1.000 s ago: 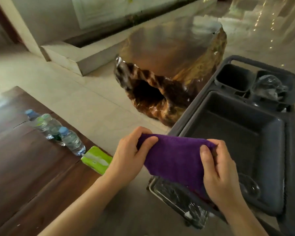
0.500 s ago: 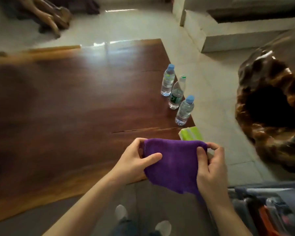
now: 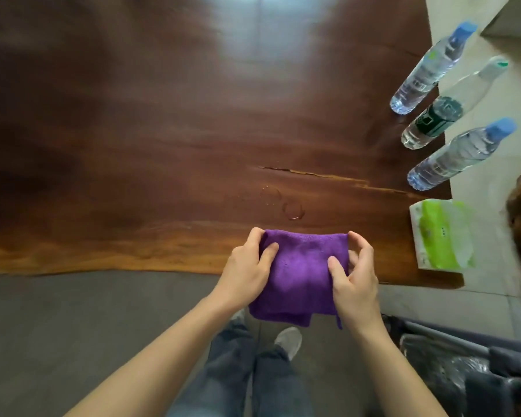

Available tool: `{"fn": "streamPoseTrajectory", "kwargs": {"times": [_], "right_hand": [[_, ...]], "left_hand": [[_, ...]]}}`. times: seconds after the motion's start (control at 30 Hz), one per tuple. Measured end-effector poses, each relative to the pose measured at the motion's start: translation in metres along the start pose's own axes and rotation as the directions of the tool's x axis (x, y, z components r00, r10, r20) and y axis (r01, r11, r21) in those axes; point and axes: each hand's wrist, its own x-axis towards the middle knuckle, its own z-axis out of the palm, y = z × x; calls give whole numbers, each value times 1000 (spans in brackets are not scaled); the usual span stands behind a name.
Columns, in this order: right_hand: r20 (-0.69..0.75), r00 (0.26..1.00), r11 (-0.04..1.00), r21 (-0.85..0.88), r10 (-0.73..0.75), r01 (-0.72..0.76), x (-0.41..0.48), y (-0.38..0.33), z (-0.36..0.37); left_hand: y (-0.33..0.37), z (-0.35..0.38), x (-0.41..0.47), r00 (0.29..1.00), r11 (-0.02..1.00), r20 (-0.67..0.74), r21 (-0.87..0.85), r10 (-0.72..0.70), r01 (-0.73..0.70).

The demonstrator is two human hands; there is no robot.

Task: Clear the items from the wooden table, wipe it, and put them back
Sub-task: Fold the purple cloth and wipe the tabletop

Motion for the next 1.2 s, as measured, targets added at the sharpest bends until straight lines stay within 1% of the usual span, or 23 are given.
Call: {"fn": "streamPoseTrajectory", "kwargs": {"times": [0.1, 0.23, 0.33, 0.4, 0.47, 0.53, 0.57, 0.63, 0.7, 0.77, 0.8, 0.93, 1.0, 1.1, 1.2], "right_hand": [[-105, 994, 997, -67, -32, 25, 27, 7, -1], [-228, 961, 973, -203, -156, 110, 75, 7, -6], [-254, 944, 949, -287, -209, 133, 100, 10, 2], [-247, 935, 898, -420, -255, 134, 107, 14, 11], [-179, 929, 816, -551, -322, 177, 107, 18, 26], [-64, 932, 749, -616, -356, 244, 104, 23, 45], [-18, 938, 726, -638, -346, 256, 102, 25, 54], [20, 954, 686, -690, -299, 229, 103, 29, 72], [-6, 961, 653, -735, -278, 184, 106, 28, 88], [-11, 958, 636, -750, -288, 183, 108, 21, 107], [9, 955, 626, -753, -297, 202, 107, 16, 119], [153, 925, 575, -744, -348, 340, 94, -14, 184], [249, 887, 551, -709, -389, 441, 82, -28, 219], [403, 802, 479, -650, -440, 590, 62, -40, 260], [456, 770, 420, -654, -445, 630, 62, -39, 265]], "left_hand": [[6, 14, 27, 1000, 1000, -4, -16, 2, -2], [23, 29, 66, 997, 996, -19, -42, 81, -82], [22, 26, 80, 993, 993, 4, -20, 118, -118], [5, 9, 80, 982, 985, -79, 37, 172, -169], [-27, -22, 75, 955, 974, -216, 146, 201, -172], [-67, -57, 67, 922, 951, -336, 295, 190, -88], [-87, -74, 63, 915, 930, -367, 367, 168, -24], [-121, -97, 54, 924, 873, -370, 478, 99, 98], [-144, -109, 48, 944, 822, -325, 552, 58, 139], [-155, -112, 45, 954, 799, -292, 587, 62, 128], [-158, -113, 45, 954, 795, -291, 594, 70, 123], [-164, -110, 46, 950, 805, -302, 583, 85, 113], [-166, -111, 46, 951, 805, -297, 582, 84, 111], [-168, -112, 47, 956, 803, -281, 587, 82, 104], [-170, -114, 47, 959, 793, -270, 601, 88, 96]]}}
